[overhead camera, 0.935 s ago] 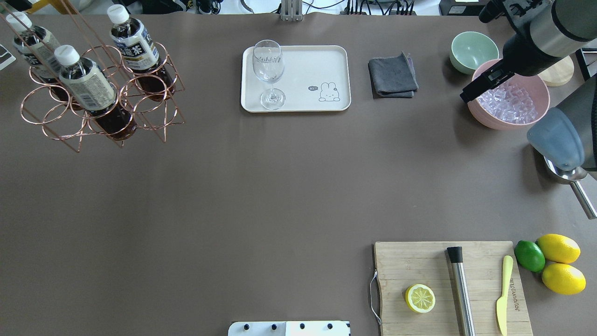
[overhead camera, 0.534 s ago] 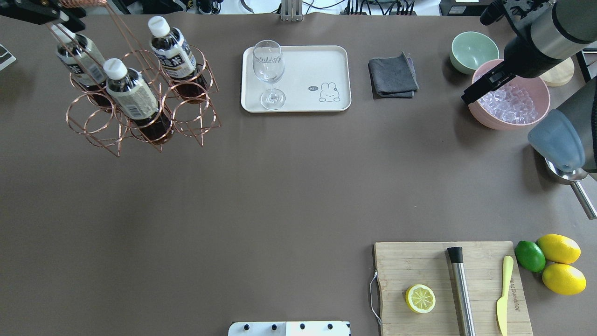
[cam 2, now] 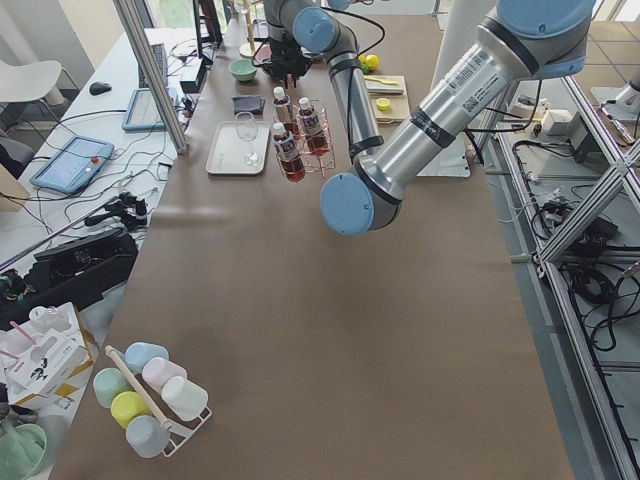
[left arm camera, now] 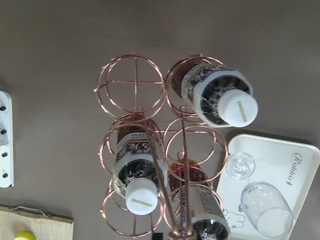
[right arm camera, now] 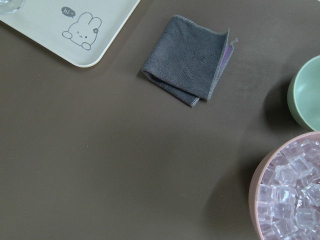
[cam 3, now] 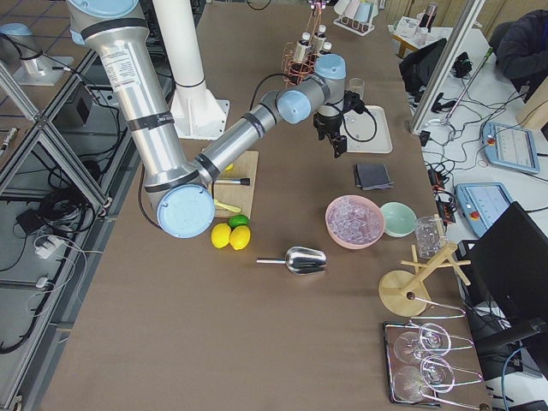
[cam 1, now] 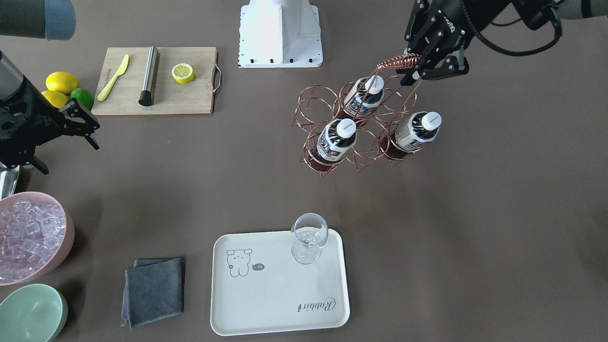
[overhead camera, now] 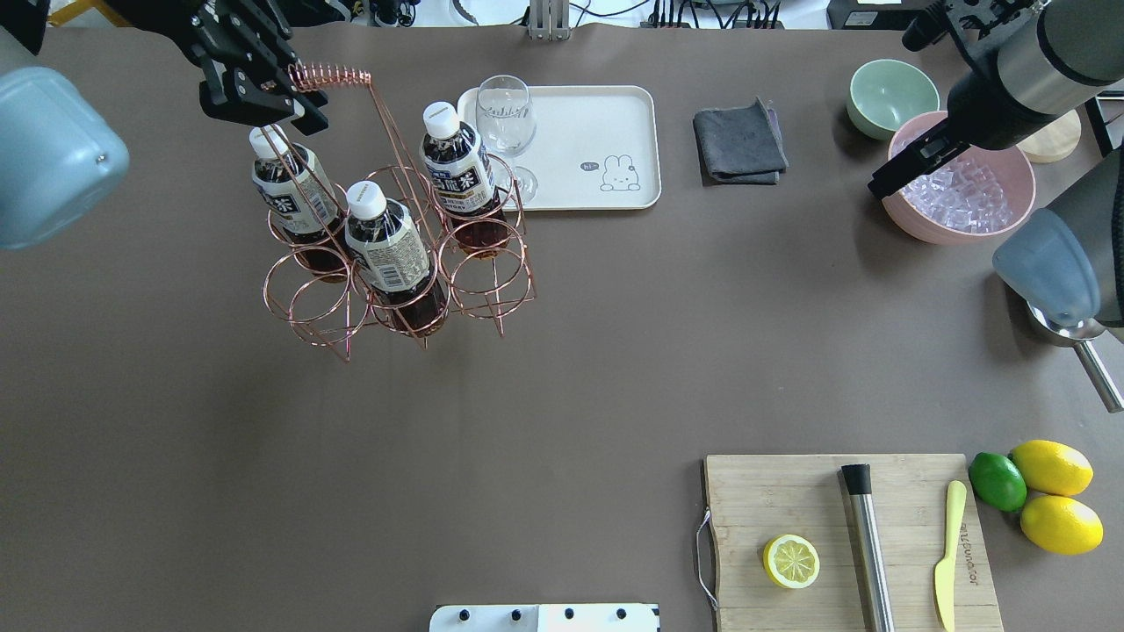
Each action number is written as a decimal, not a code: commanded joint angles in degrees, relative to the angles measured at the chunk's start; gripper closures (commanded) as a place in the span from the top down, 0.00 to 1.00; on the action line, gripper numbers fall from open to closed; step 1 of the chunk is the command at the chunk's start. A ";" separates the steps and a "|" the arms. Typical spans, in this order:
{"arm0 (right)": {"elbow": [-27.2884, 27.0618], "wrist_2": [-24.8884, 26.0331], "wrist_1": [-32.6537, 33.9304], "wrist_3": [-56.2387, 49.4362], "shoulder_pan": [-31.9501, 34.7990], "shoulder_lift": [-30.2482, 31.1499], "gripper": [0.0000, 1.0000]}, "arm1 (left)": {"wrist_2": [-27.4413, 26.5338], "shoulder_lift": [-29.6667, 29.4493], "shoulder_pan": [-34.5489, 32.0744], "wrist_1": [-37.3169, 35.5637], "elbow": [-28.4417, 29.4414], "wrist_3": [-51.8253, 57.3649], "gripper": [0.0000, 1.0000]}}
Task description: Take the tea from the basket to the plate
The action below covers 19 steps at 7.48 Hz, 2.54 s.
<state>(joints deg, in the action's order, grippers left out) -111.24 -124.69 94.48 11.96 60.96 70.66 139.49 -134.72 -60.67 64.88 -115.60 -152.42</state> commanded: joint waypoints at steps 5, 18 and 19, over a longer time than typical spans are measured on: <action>-0.12 -0.03 0.00 0.17 -0.58 0.00 1.00 | -4.66 -0.02 9.15 1.82 -1.21 -5.61 0.00; -0.82 0.14 0.61 0.17 -1.11 0.88 1.00 | -12.84 -3.89 18.39 12.82 8.46 -10.80 0.00; -0.91 0.23 0.70 0.00 -1.11 0.88 1.00 | -12.84 -3.71 18.39 12.82 8.37 -10.71 0.00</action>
<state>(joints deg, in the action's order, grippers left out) -111.96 -124.72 95.07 12.07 59.94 71.59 126.61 -138.64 -42.30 77.53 -107.22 -163.19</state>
